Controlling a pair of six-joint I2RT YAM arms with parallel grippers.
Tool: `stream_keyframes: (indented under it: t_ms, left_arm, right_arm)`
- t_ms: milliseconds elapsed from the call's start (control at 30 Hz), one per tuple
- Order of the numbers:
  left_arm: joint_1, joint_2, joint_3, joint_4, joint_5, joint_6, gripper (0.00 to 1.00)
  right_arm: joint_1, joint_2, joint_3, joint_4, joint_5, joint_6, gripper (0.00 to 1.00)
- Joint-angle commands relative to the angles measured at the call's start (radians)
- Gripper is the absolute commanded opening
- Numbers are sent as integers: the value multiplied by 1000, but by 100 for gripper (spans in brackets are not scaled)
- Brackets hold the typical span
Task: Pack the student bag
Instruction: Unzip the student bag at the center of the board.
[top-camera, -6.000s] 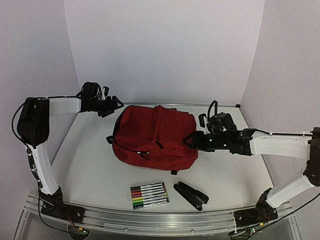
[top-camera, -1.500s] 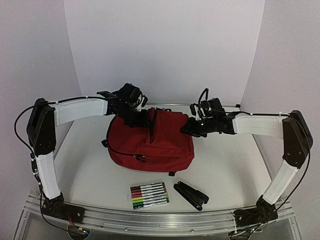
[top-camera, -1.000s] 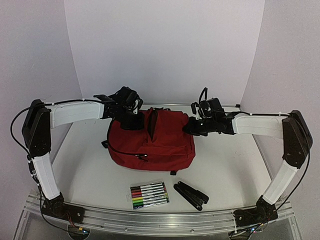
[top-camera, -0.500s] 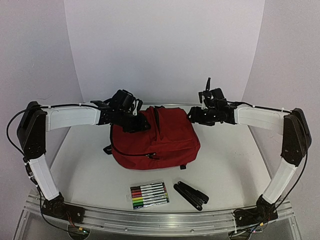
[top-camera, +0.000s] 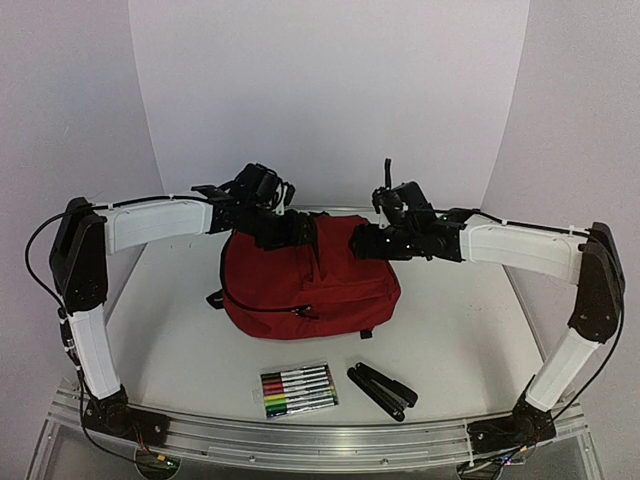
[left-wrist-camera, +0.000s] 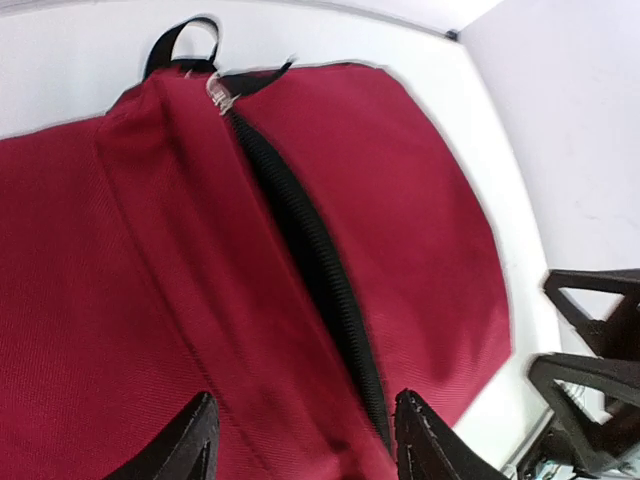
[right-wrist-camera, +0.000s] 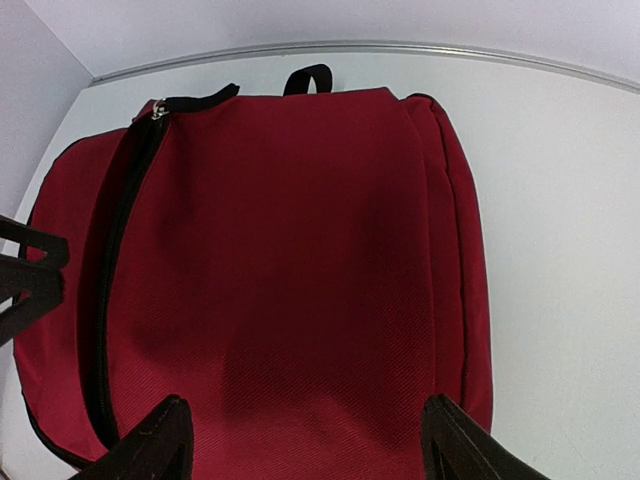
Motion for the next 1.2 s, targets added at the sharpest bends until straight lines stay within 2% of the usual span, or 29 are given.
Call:
stream_keyframes:
  t_ms: [0,100,233,467,633,833,900,1000,1067,1100,1167]
  left_arm:
    - [-2,38,37,-65,-67,29,52]
    - [-2,49,38,-73,-91,28,41]
    - [1,43,4,-27,-91,20,33]
    - [51,23,-95,110,44,-39,18]
    - [70,10,-145,173,87,-71,17]
    - [78,13,-156,186,100,-72,16]
    - [79,15,-159,193,104,-73,16]
    - [80,13,-157,200,117,-76,16]
    - [81,6,-155,202,138,-65,15]
    - [82,-2,-154,197,138,-58,16]
    - [81,-35,-164,192,122,-50,17]
  right_arm:
    - [45,-14,56,-11,85,19,75]
    - [84,4,83,-33,158,21,75]
    - [125,48,123,-55,219,22,76]
    - [181,203,293,-131,324,-9,79]
    - [196,322,425,-168,360,-35,83]
    - [199,445,541,-257,490,-18,80]
    - [200,464,567,-264,533,-16,67]
    - [200,468,609,-266,570,-8,34]
    - [199,441,626,-265,573,3,17]
    - [199,420,632,-264,576,7,10]
    - [198,372,631,-255,583,14,4]
